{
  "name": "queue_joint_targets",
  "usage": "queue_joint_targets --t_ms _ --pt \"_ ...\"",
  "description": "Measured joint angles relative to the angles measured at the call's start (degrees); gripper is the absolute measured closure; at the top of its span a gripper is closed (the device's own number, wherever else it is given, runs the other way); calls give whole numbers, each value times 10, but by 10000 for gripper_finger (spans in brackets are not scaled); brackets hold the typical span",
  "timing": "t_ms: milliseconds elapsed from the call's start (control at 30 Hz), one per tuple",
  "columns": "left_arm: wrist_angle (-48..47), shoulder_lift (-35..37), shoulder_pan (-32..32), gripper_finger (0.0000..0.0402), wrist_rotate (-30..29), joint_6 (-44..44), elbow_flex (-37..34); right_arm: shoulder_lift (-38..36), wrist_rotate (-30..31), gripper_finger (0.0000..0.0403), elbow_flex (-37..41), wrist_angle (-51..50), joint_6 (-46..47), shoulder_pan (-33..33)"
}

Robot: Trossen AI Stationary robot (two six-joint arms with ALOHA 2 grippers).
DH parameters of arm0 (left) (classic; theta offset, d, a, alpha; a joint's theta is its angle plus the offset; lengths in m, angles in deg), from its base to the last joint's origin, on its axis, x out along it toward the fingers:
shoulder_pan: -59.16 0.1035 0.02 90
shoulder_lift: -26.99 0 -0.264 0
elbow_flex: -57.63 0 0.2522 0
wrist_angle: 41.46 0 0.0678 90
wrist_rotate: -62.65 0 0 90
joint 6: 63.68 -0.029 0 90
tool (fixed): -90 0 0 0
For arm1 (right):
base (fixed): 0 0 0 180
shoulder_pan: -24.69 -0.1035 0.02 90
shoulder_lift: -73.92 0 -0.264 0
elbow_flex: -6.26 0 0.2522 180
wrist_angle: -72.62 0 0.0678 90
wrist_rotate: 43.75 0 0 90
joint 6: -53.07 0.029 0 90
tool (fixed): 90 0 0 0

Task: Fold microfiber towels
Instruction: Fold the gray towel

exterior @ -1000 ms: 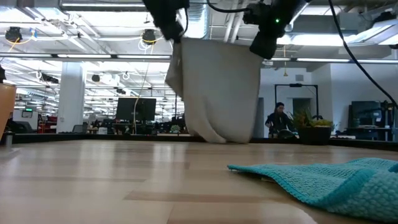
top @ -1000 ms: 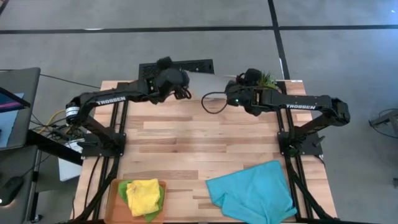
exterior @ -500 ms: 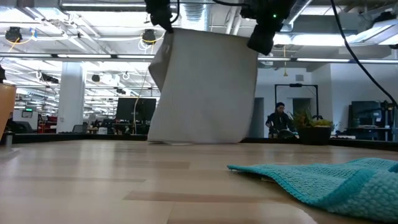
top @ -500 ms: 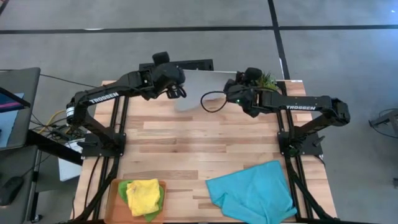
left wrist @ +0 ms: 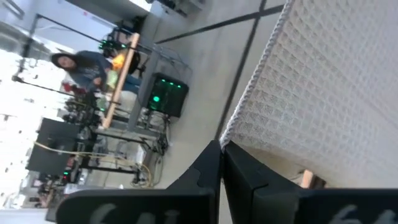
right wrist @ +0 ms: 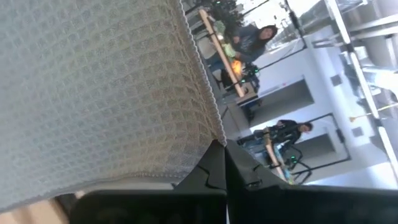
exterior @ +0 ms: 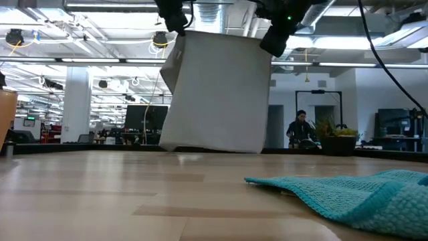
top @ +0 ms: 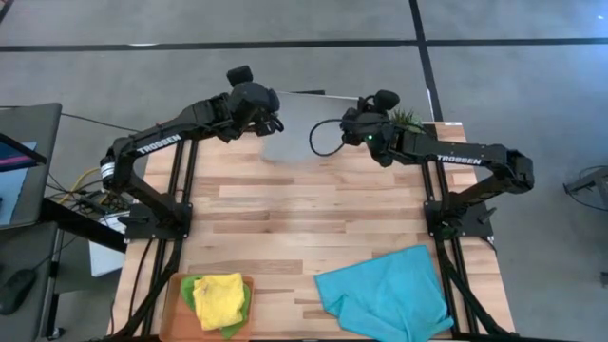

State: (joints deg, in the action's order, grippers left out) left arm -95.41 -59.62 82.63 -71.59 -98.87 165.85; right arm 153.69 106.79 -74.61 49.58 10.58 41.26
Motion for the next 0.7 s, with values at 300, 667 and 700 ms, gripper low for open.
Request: queue_joint_targets --t_ms 300,667,700 --pt "-143 2 -36 401 1 81 0 -1 10 397 1 -26 -21 -47" --pt "-286 2 -112 401 154 240 0 -1 -81 397 0 -337 266 -134" --pt "-293 2 -120 401 168 253 0 -1 -96 397 0 -359 292 -143"
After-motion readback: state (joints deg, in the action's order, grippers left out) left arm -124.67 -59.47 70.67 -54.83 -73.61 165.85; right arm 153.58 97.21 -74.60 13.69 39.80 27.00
